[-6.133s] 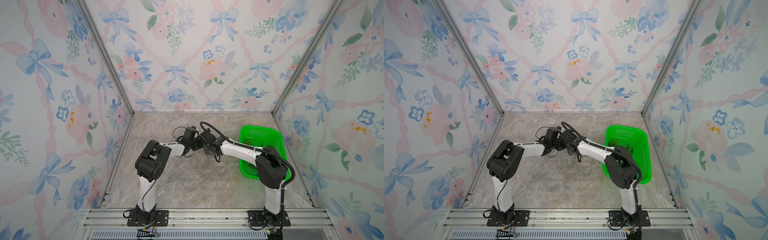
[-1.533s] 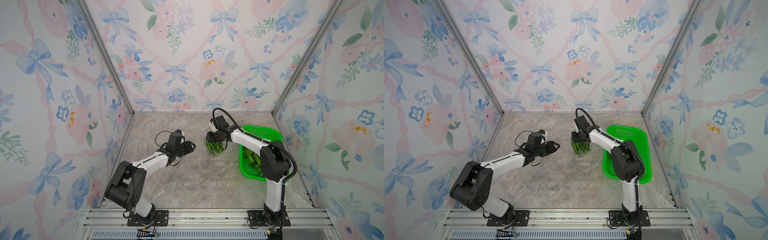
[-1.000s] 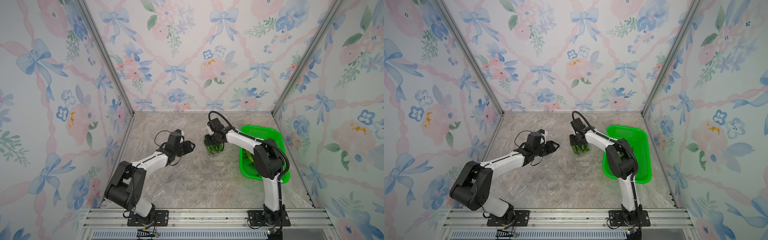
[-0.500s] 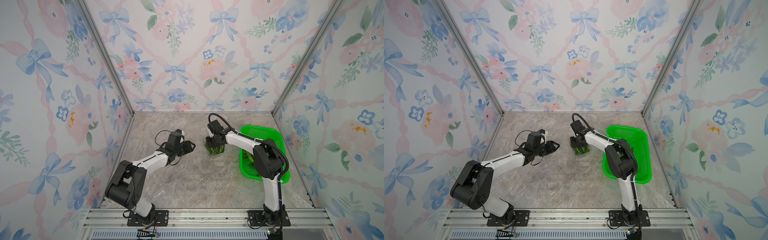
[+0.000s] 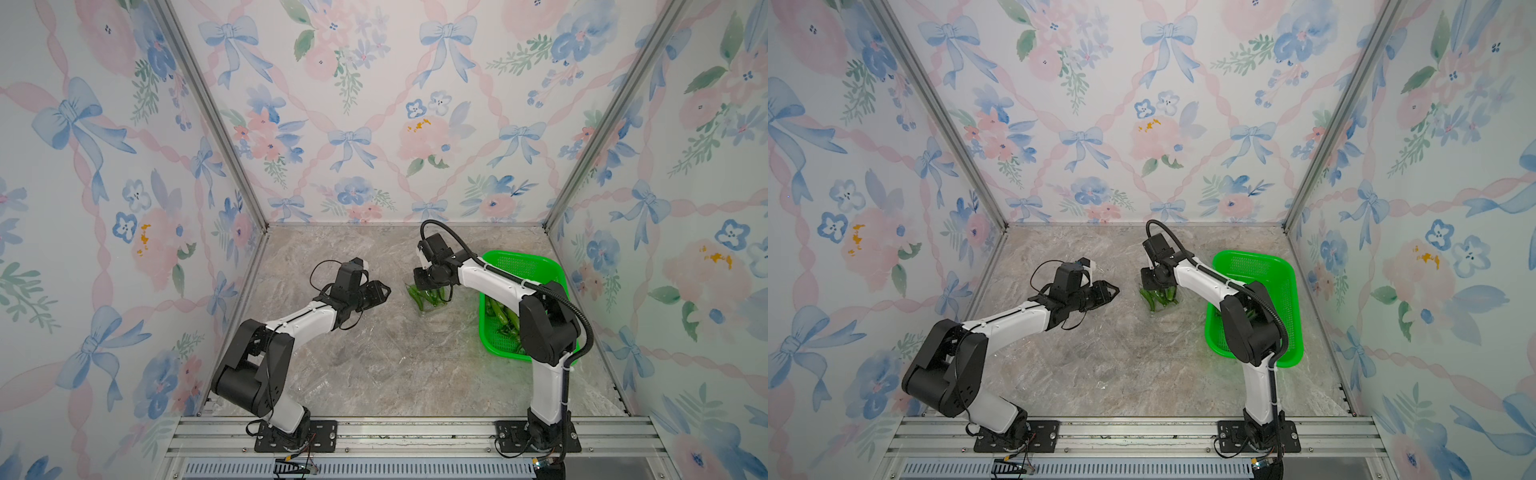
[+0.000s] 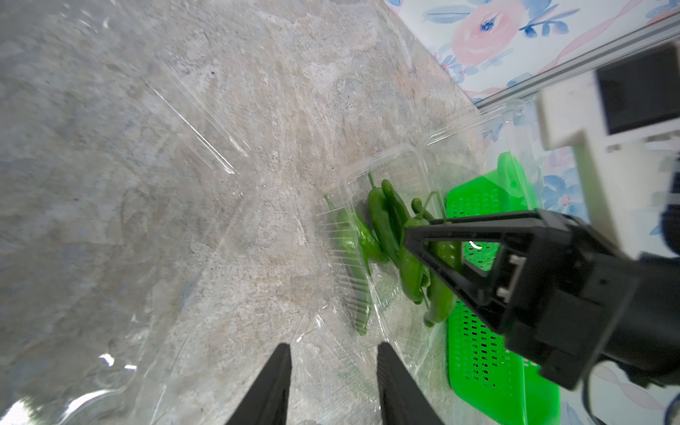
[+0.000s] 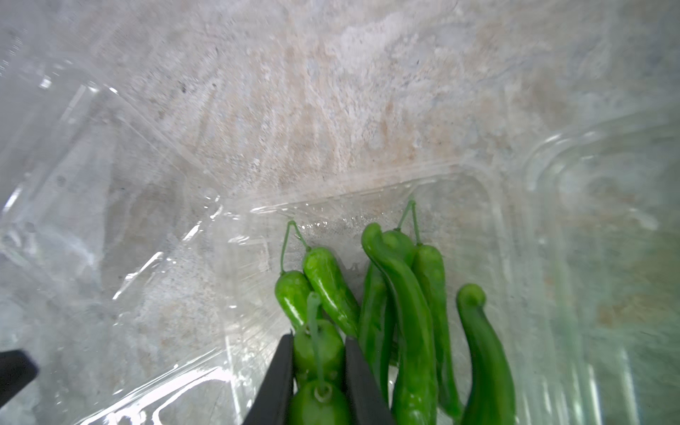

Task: Take small green peppers out of containers
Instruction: Pick up the green pepper from the packing box, then place the green pepper in the basket.

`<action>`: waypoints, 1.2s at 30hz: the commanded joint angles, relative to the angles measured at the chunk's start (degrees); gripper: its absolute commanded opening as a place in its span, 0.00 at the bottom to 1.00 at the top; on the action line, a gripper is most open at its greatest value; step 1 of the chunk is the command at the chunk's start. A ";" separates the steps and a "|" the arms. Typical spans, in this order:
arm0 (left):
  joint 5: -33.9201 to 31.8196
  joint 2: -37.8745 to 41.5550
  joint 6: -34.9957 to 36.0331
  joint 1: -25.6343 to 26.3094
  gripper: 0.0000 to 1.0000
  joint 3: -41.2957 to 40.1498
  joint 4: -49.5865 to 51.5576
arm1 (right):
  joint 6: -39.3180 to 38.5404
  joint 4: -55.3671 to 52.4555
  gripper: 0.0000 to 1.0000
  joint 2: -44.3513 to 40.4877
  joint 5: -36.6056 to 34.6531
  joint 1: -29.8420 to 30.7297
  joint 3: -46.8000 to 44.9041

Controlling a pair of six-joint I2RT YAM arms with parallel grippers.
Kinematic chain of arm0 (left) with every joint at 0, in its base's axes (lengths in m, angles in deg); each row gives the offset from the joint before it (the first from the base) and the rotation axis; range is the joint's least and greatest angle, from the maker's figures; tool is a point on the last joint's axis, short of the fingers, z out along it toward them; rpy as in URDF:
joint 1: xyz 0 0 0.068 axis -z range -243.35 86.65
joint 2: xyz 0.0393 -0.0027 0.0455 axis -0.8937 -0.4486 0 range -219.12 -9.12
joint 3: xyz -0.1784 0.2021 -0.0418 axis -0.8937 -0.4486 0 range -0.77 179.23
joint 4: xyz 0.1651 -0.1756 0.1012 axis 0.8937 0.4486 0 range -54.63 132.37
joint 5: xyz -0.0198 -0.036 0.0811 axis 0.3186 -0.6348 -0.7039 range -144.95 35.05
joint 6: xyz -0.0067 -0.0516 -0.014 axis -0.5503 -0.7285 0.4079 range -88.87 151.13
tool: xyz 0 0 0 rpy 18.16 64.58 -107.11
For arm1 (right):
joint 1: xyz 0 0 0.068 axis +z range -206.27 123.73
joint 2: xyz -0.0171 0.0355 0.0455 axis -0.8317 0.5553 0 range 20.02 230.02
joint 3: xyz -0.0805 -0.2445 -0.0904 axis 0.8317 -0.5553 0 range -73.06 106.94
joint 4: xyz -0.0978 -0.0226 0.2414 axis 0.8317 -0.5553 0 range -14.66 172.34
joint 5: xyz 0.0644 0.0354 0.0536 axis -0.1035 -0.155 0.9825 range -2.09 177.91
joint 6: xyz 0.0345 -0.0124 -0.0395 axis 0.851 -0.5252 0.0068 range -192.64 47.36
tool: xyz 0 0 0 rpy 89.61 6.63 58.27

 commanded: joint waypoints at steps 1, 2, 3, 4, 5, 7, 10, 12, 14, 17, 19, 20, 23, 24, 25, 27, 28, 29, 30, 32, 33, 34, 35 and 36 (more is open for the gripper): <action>0.30 0.25 1.28 -0.36 0.42 1.48 0.39 | -0.27 -1.23 0.16 -4.41 1.04 0.08 -0.78; 0.28 0.44 1.23 -0.30 0.42 1.63 0.42 | -0.14 -1.22 0.16 -5.26 1.52 -0.11 -0.86; 0.28 0.46 1.22 -0.31 0.42 1.82 0.42 | 0.01 -1.14 0.16 -5.80 1.65 -0.19 -1.07; 0.37 0.47 1.19 -0.31 0.42 2.03 0.38 | 0.00 -1.01 0.16 -6.43 1.74 -0.28 -1.25; 0.44 0.43 1.24 -0.33 0.42 2.25 0.39 | 0.25 -0.82 0.16 -7.20 1.74 -0.42 -1.59; 0.54 0.29 1.15 -0.29 0.42 2.62 0.38 | 1.06 0.60 0.16 -8.72 3.39 -1.02 -3.09; 0.72 0.22 0.80 -0.17 0.42 3.54 0.38 | 2.02 2.09 0.16 -12.15 2.61 -1.88 -5.58; 0.72 0.18 0.80 0.33 0.43 4.62 0.38 | 2.09 1.62 0.16 -15.28 0.68 -2.75 -7.24; 0.51 -0.08 0.88 1.73 0.43 6.28 0.38 | 2.19 0.20 0.16 -19.38 -1.37 -4.76 -9.52; 0.19 -1.22 0.84 4.63 0.43 9.16 0.45 | 3.09 -0.53 0.16 -26.69 -2.03 -9.86 -14.95; 0.01 -2.59 0.73 6.75 0.43 11.10 0.45 | 3.36 -1.43 0.16 -30.44 -1.80 -13.97 -18.79; -0.02 -3.45 0.58 7.70 0.43 12.25 0.44 | 3.30 -1.53 0.16 -32.35 -1.41 -16.25 -20.91; -0.25 -5.99 0.54 10.57 0.43 15.15 0.38 | 3.21 -1.43 0.17 -36.83 -0.11 -22.88 -26.46; -0.25 -6.97 0.46 11.39 0.43 16.05 0.33 | 3.27 -1.54 0.17 -37.83 -0.11 -24.97 -27.99; -0.16 -7.73 0.34 12.09 0.43 16.79 0.34 | 3.27 -1.54 0.17 -38.60 0.17 -26.71 -29.20; -0.16 -9.36 0.32 13.71 0.43 18.38 0.39 | 3.12 -1.62 0.17 -39.14 -0.06 -30.23 -31.23; -0.16 -10.13 0.31 14.33 0.43 19.03 0.38 | 3.04 -1.62 0.17 -38.86 -0.14 -31.62 -31.95; -0.01 -10.94 0.27 14.98 0.43 19.79 0.37 | 3.07 -1.75 0.17 -38.29 0.04 -33.11 -32.57; 0.09 -11.67 0.18 15.74 0.43 20.46 0.38 | 3.19 -1.70 0.17 -37.59 -0.54 -34.03 -33.15; 0.23 -12.84 0.27 16.71 0.43 21.57 0.38 | 3.42 -0.94 0.17 -36.35 0.03 -35.66 -34.18; 0.28 -13.30 0.27 17.00 0.43 21.88 0.38 | 3.60 -0.50 0.18 -35.57 0.43 -36.15 -34.63; 0.32 -13.57 0.27 17.16 0.43 22.06 0.39 | 3.65 -0.35 0.20 -35.08 0.45 -36.24 -34.85; 0.28 -13.78 0.27 17.20 0.43 22.09 0.36 | 3.57 -0.05 0.24 -34.68 0.25 -36.24 -34.97; 0.34 -13.89 0.35 17.24 0.43 22.06 0.42 | 3.56 -0.03 0.30 -34.32 -0.25 -36.25 -35.16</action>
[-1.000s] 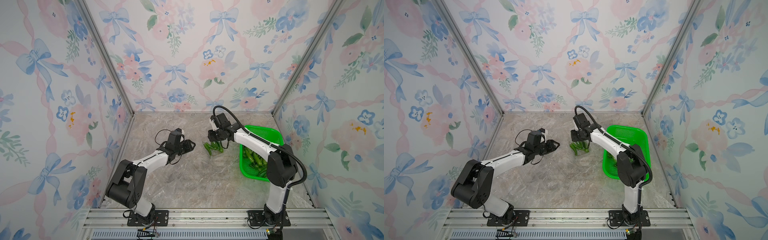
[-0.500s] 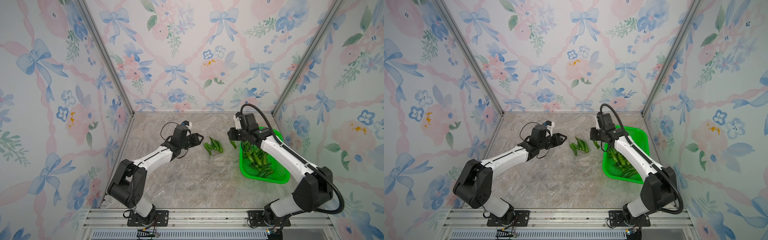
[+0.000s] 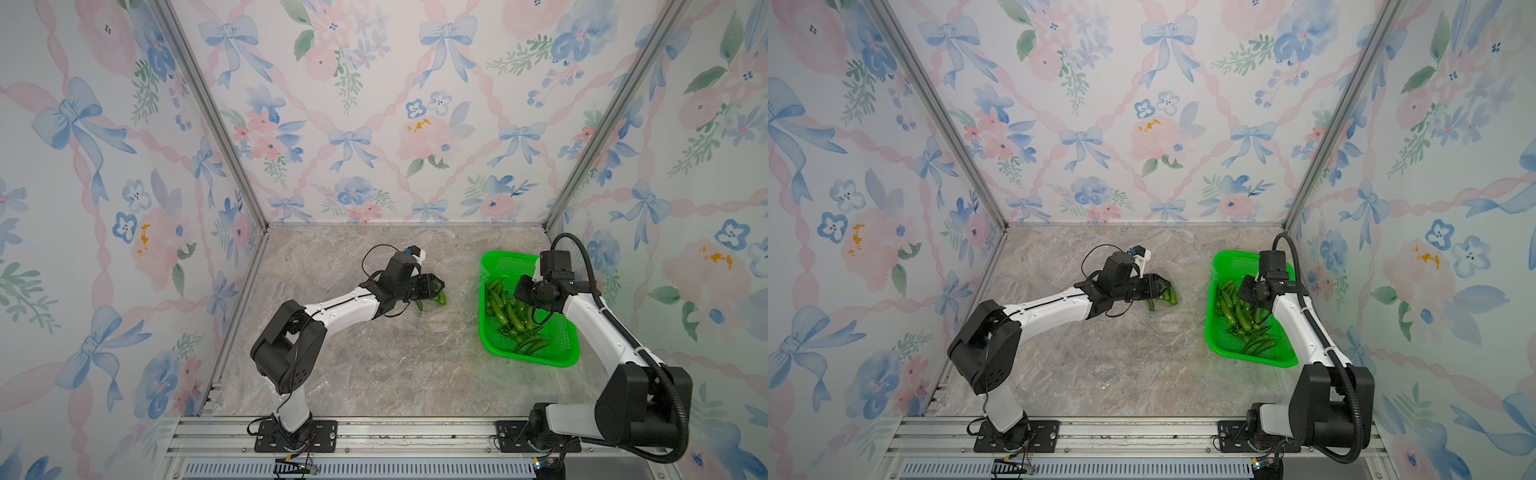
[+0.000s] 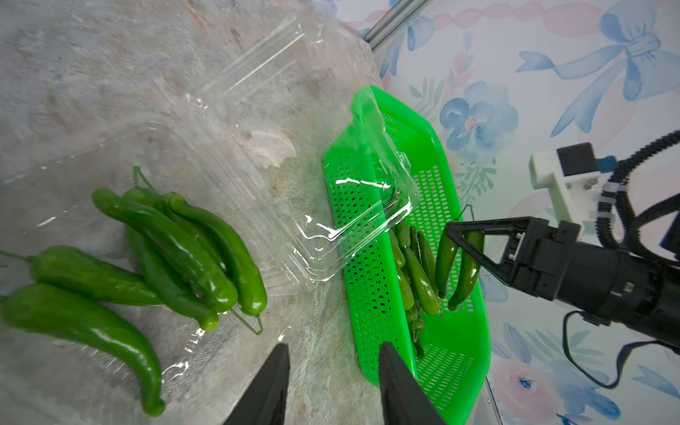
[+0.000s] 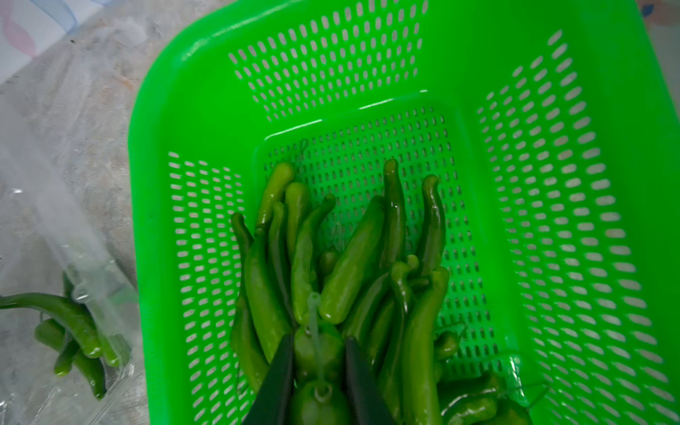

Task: Take small green peppers out of containers
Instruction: Place the green pepper in the basket.

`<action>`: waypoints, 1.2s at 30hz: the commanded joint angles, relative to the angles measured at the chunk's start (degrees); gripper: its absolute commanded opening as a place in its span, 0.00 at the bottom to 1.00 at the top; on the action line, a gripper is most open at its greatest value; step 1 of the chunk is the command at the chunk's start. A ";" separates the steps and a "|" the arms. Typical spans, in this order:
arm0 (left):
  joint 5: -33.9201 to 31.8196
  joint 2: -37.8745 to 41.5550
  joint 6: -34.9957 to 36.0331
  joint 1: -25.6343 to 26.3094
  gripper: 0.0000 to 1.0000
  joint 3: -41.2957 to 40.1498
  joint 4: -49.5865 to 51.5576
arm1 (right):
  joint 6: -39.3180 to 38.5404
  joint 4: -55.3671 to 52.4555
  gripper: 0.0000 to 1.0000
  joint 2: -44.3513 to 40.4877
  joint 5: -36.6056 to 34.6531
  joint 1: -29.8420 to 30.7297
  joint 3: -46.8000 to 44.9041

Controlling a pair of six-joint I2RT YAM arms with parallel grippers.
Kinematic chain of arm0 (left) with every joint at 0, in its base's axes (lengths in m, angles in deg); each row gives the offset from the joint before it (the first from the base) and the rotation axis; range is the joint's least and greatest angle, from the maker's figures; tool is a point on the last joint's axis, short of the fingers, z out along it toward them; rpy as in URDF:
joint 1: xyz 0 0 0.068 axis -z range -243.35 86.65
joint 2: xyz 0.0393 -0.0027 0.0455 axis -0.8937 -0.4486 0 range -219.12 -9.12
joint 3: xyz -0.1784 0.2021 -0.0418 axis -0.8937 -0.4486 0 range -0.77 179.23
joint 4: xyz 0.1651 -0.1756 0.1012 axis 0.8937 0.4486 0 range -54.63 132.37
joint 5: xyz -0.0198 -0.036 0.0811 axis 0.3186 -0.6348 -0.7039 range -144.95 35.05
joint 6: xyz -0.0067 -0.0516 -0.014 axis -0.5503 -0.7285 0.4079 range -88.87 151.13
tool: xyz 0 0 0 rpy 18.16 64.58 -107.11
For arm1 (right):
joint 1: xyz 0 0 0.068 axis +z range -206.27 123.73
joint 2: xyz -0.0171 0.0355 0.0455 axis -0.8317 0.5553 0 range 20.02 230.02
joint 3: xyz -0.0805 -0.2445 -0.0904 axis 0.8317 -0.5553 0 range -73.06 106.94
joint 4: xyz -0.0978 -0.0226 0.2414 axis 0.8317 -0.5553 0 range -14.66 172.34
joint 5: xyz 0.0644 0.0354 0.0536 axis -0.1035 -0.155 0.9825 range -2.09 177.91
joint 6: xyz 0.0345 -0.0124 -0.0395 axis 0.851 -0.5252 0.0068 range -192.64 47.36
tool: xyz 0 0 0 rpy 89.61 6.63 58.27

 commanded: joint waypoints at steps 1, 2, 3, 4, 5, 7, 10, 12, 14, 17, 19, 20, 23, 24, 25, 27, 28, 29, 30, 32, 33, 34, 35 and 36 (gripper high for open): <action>0.37 -0.91 0.40 0.01 0.43 1.18 0.43 | 0.39 -0.26 0.32 1.35 -0.34 -0.15 -0.81; 0.28 -0.84 0.40 0.05 0.43 1.09 0.45 | 0.20 -0.58 0.35 1.54 -0.70 -0.16 -0.59; 0.28 -0.71 0.49 0.03 0.43 0.99 0.40 | -0.21 -0.84 0.41 1.56 -0.71 -0.17 -0.42; 0.15 -0.53 0.62 0.02 0.44 0.86 0.47 | -0.29 -1.33 0.46 1.38 -0.79 -0.09 -0.09; -0.12 -0.27 0.81 -0.04 0.45 0.73 0.42 | -0.62 -1.64 0.50 0.92 -1.08 0.17 0.17; -0.37 0.32 1.08 -0.40 0.46 0.29 0.56 | -1.41 -2.86 0.56 -0.17 -2.28 0.99 1.19; -0.42 1.45 1.20 -1.34 0.45 -0.77 0.73 | -3.23 -4.21 0.57 -1.86 -3.54 3.49 3.31; -0.92 3.18 1.13 -2.32 0.45 -2.08 0.81 | -4.13 -3.83 0.56 -2.47 -2.41 6.64 4.49; -1.37 5.08 1.28 -3.56 0.46 -3.59 0.87 | -4.44 -3.63 0.55 -2.02 -1.39 10.59 6.32; -1.83 7.59 1.30 -5.77 0.46 -6.23 1.07 | -4.52 -3.12 0.54 0.16 -1.20 17.72 10.17; -1.57 8.97 1.26 -7.32 0.46 -8.01 1.23 | -4.62 -2.69 0.53 2.79 -1.16 22.01 13.29; -1.78 9.88 1.28 -7.94 0.46 -8.96 1.35 | -4.63 -2.51 0.52 4.71 -0.75 24.05 15.13; -2.42 12.49 1.22 -9.45 0.46 -11.81 1.53 | -4.71 -2.46 0.50 11.31 -0.82 28.85 20.62; -2.57 13.13 1.28 -9.95 0.46 -12.60 1.53 | -4.96 -2.14 0.50 13.70 -0.82 30.07 22.12; -2.62 13.65 1.20 -10.26 0.46 -13.32 1.55 | -5.14 -1.99 0.49 15.58 -1.02 30.89 23.54; -2.62 14.47 1.20 -10.88 0.46 -14.55 1.68 | -5.54 -0.74 0.47 20.37 -1.18 32.18 25.62; -2.67 14.82 1.11 -11.14 0.46 -14.96 1.69 | -5.29 -0.19 0.47 22.38 -1.05 32.28 26.52; -2.71 15.07 1.10 -11.32 0.46 -15.46 1.63 | -5.17 -0.19 0.46 24.19 -0.61 32.44 27.74; -2.63 15.18 1.06 -11.51 0.46 -15.65 1.65 | -5.11 -0.20 0.45 25.75 -0.40 32.49 28.62; -2.53 15.49 1.13 -11.91 0.46 -16.25 1.66 | -5.50 0.07 0.45 28.28 -0.86 32.88 30.09; -2.53 15.57 1.19 -12.06 0.46 -16.45 1.70 | -5.50 0.04 0.45 29.15 -0.89 33.00 30.66; -2.45 15.55 1.20 -12.20 0.46 -16.49 1.62 | -5.58 -0.22 0.45 30.15 -0.89 33.00 31.24; -2.36 15.41 1.20 -12.31 0.46 -16.57 1.69 | -5.67 -0.32 0.44 30.90 -0.86 32.98 31.71; -2.21 15.30 1.19 -12.46 0.46 -16.61 1.66 | -5.80 -0.49 0.44 31.52 -0.95 32.98 32.02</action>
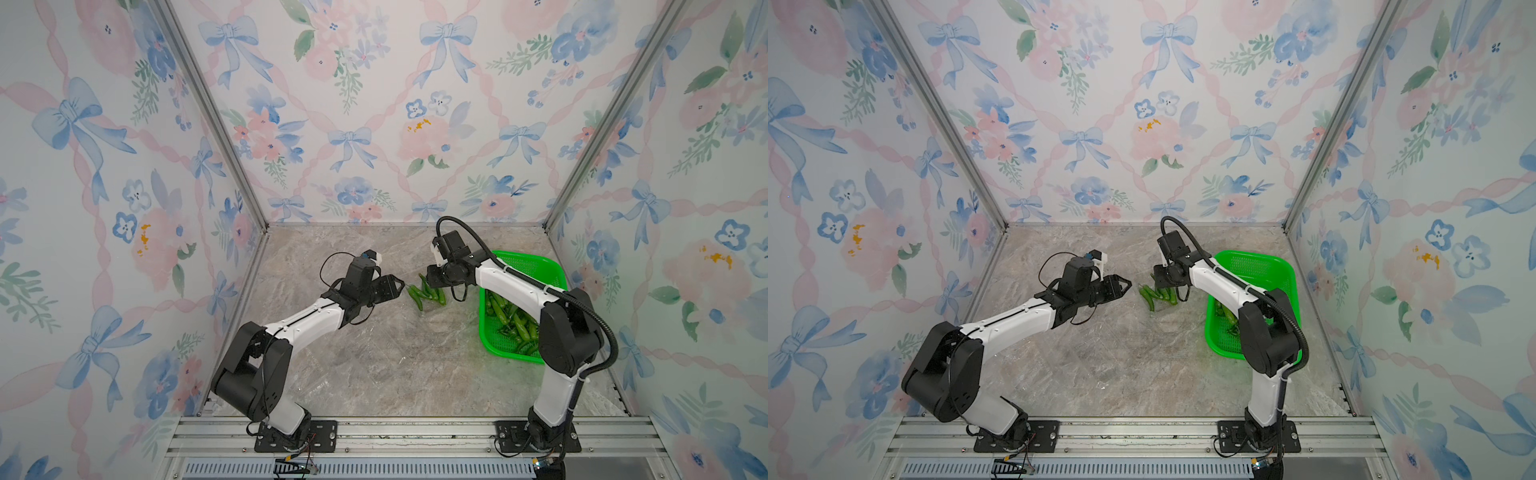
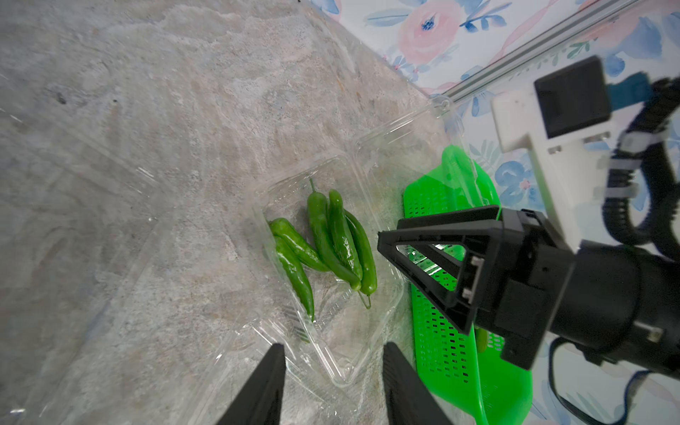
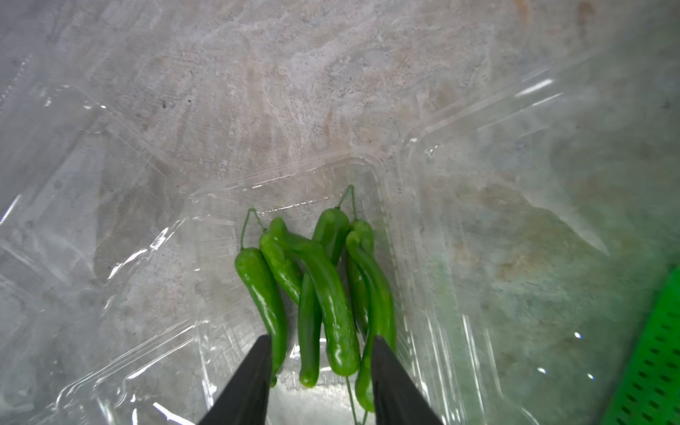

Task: Take small green peppers out of containers
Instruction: Place the green pepper in the basket, then pick up the green pepper from the packing box.

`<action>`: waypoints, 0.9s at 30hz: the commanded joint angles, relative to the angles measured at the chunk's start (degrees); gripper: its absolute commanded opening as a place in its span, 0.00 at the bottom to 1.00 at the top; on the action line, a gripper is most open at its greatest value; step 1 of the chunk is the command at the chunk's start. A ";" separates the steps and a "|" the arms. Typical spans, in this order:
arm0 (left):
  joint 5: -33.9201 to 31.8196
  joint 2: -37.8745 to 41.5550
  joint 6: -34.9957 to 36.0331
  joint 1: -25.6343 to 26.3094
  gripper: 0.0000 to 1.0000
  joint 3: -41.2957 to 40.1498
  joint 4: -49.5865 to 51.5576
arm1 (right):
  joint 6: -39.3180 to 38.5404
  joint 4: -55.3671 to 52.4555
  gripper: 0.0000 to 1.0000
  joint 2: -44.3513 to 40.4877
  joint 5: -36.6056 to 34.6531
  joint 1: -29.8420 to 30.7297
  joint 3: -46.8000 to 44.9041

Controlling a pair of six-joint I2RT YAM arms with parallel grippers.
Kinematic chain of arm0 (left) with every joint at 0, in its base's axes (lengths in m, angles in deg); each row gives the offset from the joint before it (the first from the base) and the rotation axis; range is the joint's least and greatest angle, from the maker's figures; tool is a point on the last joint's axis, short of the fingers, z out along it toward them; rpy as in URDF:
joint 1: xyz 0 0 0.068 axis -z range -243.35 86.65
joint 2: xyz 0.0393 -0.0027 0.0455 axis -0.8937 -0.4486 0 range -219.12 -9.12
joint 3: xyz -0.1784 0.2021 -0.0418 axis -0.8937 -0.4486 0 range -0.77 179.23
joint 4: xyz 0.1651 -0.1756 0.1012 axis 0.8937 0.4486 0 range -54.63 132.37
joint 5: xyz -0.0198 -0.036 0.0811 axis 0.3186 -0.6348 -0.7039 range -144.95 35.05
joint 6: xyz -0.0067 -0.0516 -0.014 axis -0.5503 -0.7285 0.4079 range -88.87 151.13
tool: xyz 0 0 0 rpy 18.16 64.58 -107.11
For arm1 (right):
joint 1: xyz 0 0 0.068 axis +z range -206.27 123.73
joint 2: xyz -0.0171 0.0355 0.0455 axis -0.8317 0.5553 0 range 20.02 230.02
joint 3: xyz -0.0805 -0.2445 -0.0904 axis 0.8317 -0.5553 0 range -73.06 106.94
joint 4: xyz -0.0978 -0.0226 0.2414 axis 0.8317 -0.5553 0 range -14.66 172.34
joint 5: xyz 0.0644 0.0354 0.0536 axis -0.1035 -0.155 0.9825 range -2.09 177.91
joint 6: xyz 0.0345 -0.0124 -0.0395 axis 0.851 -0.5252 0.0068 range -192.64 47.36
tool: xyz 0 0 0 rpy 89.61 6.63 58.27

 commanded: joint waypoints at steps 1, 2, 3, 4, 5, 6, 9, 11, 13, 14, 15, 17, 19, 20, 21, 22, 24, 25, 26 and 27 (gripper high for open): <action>0.07 1.26 1.15 -0.62 0.46 -0.75 0.33 | -1.04 -0.66 0.43 1.46 -0.30 0.32 3.28; 0.15 1.04 1.12 -0.62 0.46 -0.73 0.31 | -1.15 -0.56 0.43 1.95 -0.41 0.30 3.32; 0.16 1.01 1.24 -0.62 0.46 -0.72 0.31 | -1.24 -0.63 0.43 2.24 -0.55 0.30 3.43; 0.24 0.91 1.23 -0.61 0.46 -0.77 0.17 | -1.33 -0.67 0.42 2.73 -0.85 0.31 3.62; 0.24 0.61 1.17 -0.63 0.46 -0.81 0.21 | -1.45 -0.71 0.41 3.08 -0.96 0.30 3.71; 0.32 0.48 1.21 -0.62 0.46 -0.70 0.26 | -1.53 -0.98 0.41 3.39 -1.09 0.30 4.01; 0.67 -0.34 1.37 -0.64 0.46 -0.41 0.23 | -1.68 -1.14 0.39 3.64 -1.86 0.31 4.10; 0.83 -0.89 1.50 -0.64 0.46 -0.07 0.26 | -1.68 -1.44 0.38 3.73 -1.76 0.30 4.37; 0.92 -1.23 1.59 -0.61 0.46 0.20 0.26 | -1.59 -1.62 0.36 3.57 -1.75 0.41 4.40; 0.95 -1.46 1.67 -0.63 0.46 0.38 0.26 | -1.65 -1.46 0.35 3.41 -1.68 0.40 4.09; 0.91 -1.65 1.68 -0.56 0.46 0.52 0.26 | -1.61 -1.41 0.35 3.43 -1.74 0.47 4.03; 1.17 -2.07 1.68 -0.65 0.46 0.80 0.26 | -1.66 -1.50 0.34 4.01 -1.56 0.32 4.01; 1.30 -2.39 1.67 -0.61 0.46 0.97 0.25 | -1.68 -1.80 0.33 4.94 -1.12 0.45 4.25; 1.30 -2.40 1.68 -0.58 0.46 1.03 0.26 | -1.52 -1.70 0.33 5.30 -0.97 0.46 4.22; 1.30 -2.50 1.68 -0.63 0.46 1.07 0.26 | -1.37 -1.66 0.33 5.59 -0.96 0.50 4.23; 1.30 -2.43 1.67 -0.64 0.46 1.16 0.25 | -1.25 -1.48 0.33 5.74 -0.76 0.48 4.16; 1.21 -2.52 1.68 -0.61 0.46 1.20 0.26 | -1.10 -1.24 0.33 5.92 -0.71 0.51 4.03; 1.21 -2.53 1.65 -0.62 0.46 1.28 0.26 | -1.15 -1.21 0.33 6.08 -0.70 0.50 4.03; 1.30 -2.68 1.67 -0.62 0.46 1.35 0.26 | -1.23 -1.20 0.33 6.23 -0.62 0.56 3.98; 1.31 -2.82 1.68 -0.61 0.46 1.36 0.26 | -1.15 -1.09 0.34 6.38 -0.61 0.55 3.84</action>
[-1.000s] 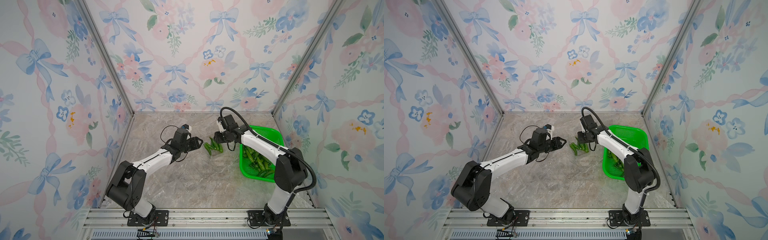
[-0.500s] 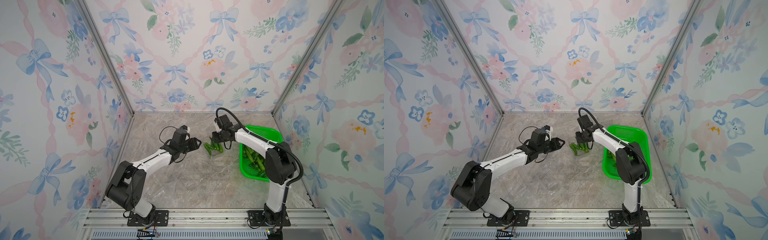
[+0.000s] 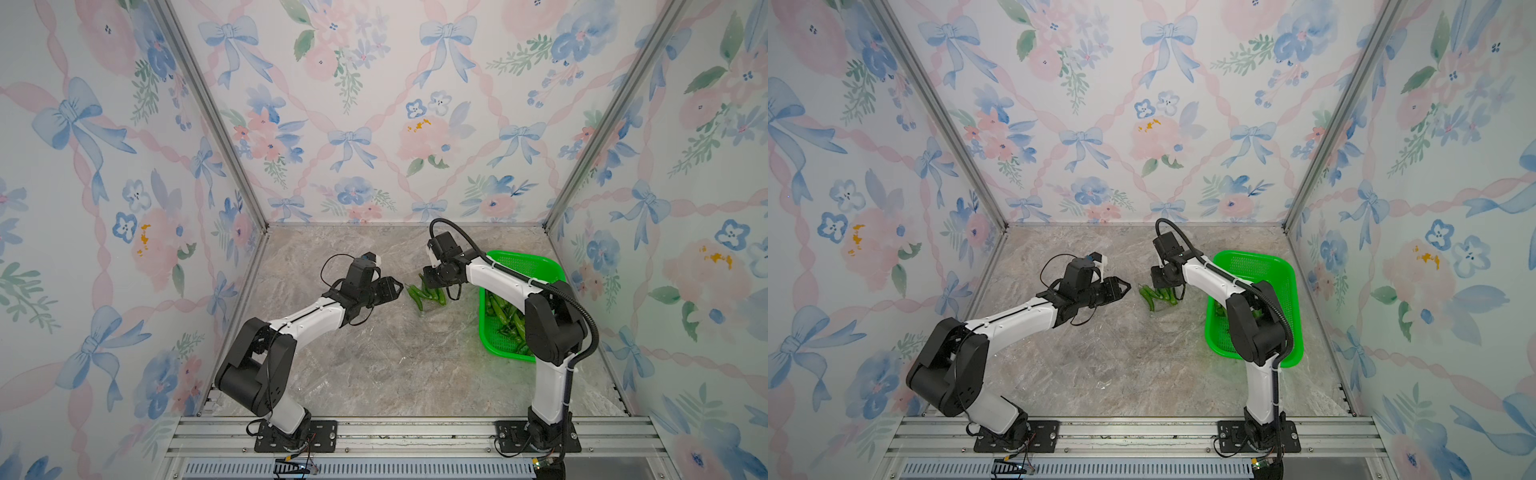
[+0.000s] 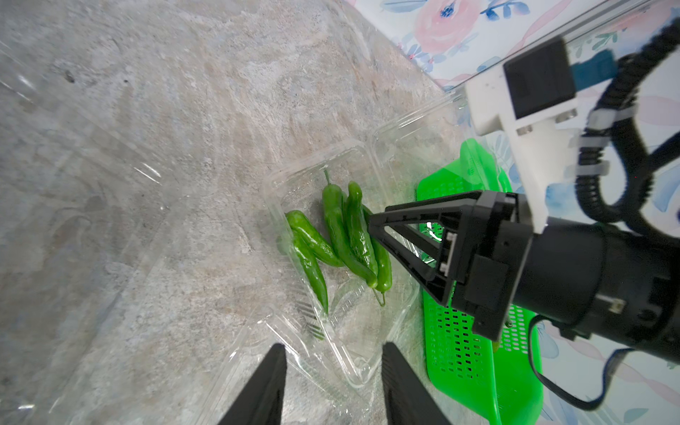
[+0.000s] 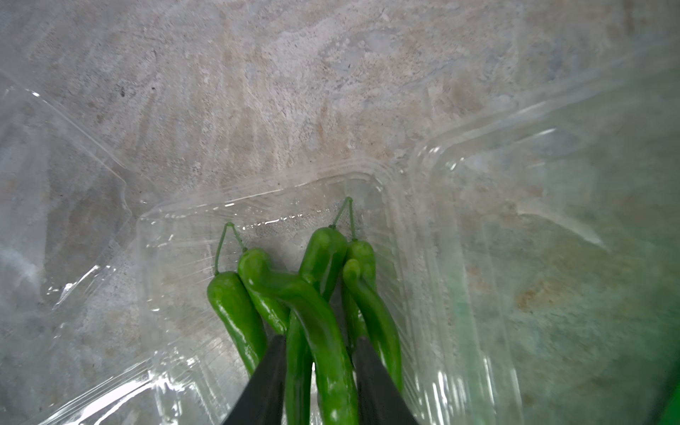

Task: Take small green peppers out of containers
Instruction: Pick up the green pepper from the packing box.

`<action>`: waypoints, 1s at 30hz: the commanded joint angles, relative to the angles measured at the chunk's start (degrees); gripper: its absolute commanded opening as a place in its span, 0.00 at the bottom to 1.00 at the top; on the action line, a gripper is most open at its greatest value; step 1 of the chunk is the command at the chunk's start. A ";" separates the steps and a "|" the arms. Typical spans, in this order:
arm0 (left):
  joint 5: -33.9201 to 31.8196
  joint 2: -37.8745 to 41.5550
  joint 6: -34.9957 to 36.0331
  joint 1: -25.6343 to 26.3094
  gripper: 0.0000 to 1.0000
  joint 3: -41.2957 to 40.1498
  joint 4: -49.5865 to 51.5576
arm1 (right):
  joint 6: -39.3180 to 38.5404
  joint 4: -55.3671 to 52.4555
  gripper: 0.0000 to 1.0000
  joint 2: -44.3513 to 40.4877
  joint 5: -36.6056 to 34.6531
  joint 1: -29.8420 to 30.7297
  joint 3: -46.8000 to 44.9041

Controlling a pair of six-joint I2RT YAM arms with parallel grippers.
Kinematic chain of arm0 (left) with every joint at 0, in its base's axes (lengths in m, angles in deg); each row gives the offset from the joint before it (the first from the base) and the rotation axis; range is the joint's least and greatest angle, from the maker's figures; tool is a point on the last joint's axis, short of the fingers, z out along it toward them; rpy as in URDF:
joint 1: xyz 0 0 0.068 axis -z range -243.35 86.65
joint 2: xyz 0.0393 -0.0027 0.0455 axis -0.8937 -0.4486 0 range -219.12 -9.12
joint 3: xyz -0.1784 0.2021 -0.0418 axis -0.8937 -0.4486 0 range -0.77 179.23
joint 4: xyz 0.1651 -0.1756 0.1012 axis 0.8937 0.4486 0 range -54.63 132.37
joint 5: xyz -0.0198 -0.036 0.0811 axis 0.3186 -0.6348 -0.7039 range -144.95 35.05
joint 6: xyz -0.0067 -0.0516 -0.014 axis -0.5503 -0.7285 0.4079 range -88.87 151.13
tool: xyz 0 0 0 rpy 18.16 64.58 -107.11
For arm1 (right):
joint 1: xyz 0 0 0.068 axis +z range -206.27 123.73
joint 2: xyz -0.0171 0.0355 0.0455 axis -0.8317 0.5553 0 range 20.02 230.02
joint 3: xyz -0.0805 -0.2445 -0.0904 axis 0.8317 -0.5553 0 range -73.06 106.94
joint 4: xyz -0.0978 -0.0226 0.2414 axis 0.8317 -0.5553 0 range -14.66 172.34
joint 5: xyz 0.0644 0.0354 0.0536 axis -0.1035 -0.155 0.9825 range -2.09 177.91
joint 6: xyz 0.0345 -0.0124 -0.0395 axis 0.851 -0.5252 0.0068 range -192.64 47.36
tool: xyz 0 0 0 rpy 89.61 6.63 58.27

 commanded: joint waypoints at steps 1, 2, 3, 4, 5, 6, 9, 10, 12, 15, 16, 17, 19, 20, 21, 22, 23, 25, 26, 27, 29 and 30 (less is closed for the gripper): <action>0.67 -1.12 1.65 -0.19 0.46 1.37 0.05 | -0.04 -0.72 0.34 0.97 0.33 0.50 0.49; 0.64 -1.14 1.66 -0.26 0.46 1.42 0.10 | 0.01 -0.56 0.34 1.20 0.33 0.52 0.33; 0.64 -1.22 1.65 -0.24 0.46 1.43 0.05 | 0.05 -0.52 0.34 1.46 0.46 0.44 0.31; 0.64 -1.26 1.65 -0.26 0.46 1.40 0.03 | 0.05 -0.59 0.34 1.81 0.62 0.52 0.39; 0.64 -1.23 1.66 -0.21 0.46 1.45 0.09 | 0.05 -0.39 0.34 2.12 0.90 0.57 0.33; 0.64 -1.36 1.66 -0.19 0.46 1.41 0.02 | 0.10 -0.26 0.35 2.48 0.95 0.52 0.23; 0.81 -1.47 1.65 -0.20 0.46 1.63 0.08 | 0.09 -0.31 0.35 3.72 1.12 0.52 0.65; 0.78 -1.54 1.66 -0.22 0.46 1.65 0.07 | 0.14 -0.30 0.35 4.19 1.12 0.51 0.75; 0.91 -1.49 1.71 -0.23 0.45 1.86 0.10 | 0.14 -0.30 0.35 4.83 0.95 0.49 0.92; 0.88 -1.46 1.74 -0.31 0.45 1.88 0.11 | 0.17 -0.04 0.35 5.45 1.12 0.44 0.85; 0.91 -1.55 1.74 -0.25 0.46 1.93 0.11 | 0.23 -0.14 0.35 5.68 1.10 0.44 0.93; 0.98 -1.63 1.74 -0.21 0.45 1.89 0.06 | 0.23 -0.13 0.34 5.89 1.04 0.45 0.92; 1.04 -1.73 1.74 -0.24 0.45 2.05 0.10 | 0.22 -0.32 0.29 5.98 0.82 0.40 0.94; 1.04 -1.83 1.72 -0.21 0.45 1.99 0.13 | 0.31 -0.25 0.28 5.72 0.77 0.40 0.86; 1.05 -1.82 1.74 -0.22 0.45 2.02 0.11 | 0.27 -0.26 0.26 5.44 0.84 0.37 0.68; 1.05 -1.89 1.74 -0.25 0.45 2.11 0.11 | 0.31 -0.53 0.25 5.10 0.90 0.41 0.66; 1.08 -1.98 1.74 -0.26 0.45 2.16 0.10 | 0.27 -0.61 0.24 4.53 0.86 0.39 0.62; 1.17 -2.15 1.72 -0.19 0.45 2.26 0.11 | 0.15 -0.70 0.24 3.56 0.69 0.36 0.34; 1.17 -2.22 1.74 -0.25 0.45 2.33 0.11 | 0.10 -0.92 0.24 3.01 0.68 0.36 0.31; 1.17 -2.32 1.77 -0.24 0.45 2.44 0.11 | -0.01 -1.12 0.24 2.64 0.61 0.36 0.27; 1.26 -2.52 1.73 -0.26 0.45 2.57 0.10 | -0.17 -1.51 0.24 1.79 0.47 0.40 0.29; 1.26 -2.49 1.74 -0.26 0.45 2.55 0.10 | -0.12 -1.69 0.25 1.49 0.54 0.26 0.22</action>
